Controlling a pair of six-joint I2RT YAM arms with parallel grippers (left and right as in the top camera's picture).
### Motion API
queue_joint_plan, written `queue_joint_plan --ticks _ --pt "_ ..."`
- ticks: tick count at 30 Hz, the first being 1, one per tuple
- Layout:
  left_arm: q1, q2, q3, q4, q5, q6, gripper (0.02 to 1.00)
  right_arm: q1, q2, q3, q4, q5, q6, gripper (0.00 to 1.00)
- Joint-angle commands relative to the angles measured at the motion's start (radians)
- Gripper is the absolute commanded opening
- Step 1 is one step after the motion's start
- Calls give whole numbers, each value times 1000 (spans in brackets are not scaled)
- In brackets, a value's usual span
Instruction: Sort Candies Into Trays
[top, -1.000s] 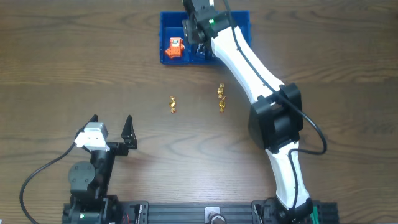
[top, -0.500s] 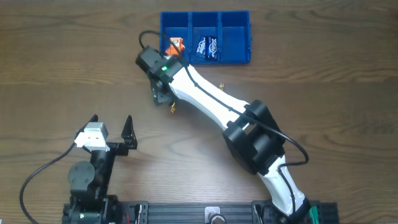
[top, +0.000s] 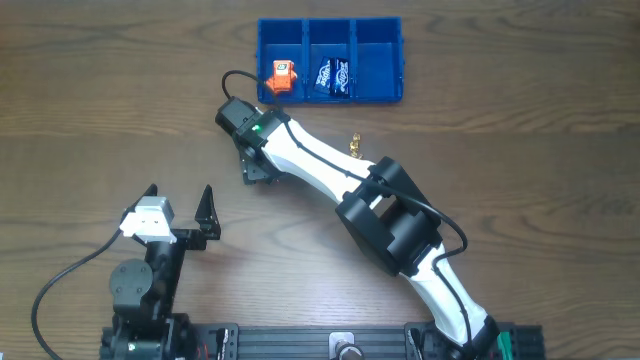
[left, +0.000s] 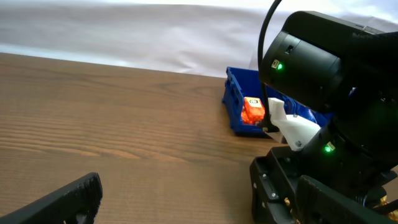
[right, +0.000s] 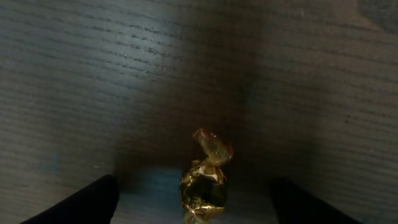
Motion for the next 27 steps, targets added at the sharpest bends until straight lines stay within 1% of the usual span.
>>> queue_joint_plan --ticks 1,2,4,5,6,9,15,17,23,27 --pt "2 -5 -18 -37 20 -8 998 -2 3 -2 0 2 12 652" --pt "2 -5 -18 -37 20 -8 998 -2 3 -2 0 2 12 555" --pt "2 -5 -18 -37 20 -8 998 -2 3 -2 1 2 12 432" --pt "2 -5 -18 -37 20 -8 998 -2 3 -2 3 2 12 384" --pt "2 -5 -18 -37 21 -8 998 -2 3 -2 6 2 11 364" --pt "2 -5 -18 -37 20 -8 998 -2 3 -2 17 3 11 325" --pt "2 -5 -18 -37 20 -8 998 -3 3 -2 23 3 12 314" --pt "2 -5 -18 -37 21 -8 998 -3 3 -2 22 3 12 264" --pt "2 -5 -18 -37 20 -8 998 -3 3 -2 21 3 12 187" --pt "2 -5 -18 -37 20 -8 998 -10 -13 2 13 23 14 163"
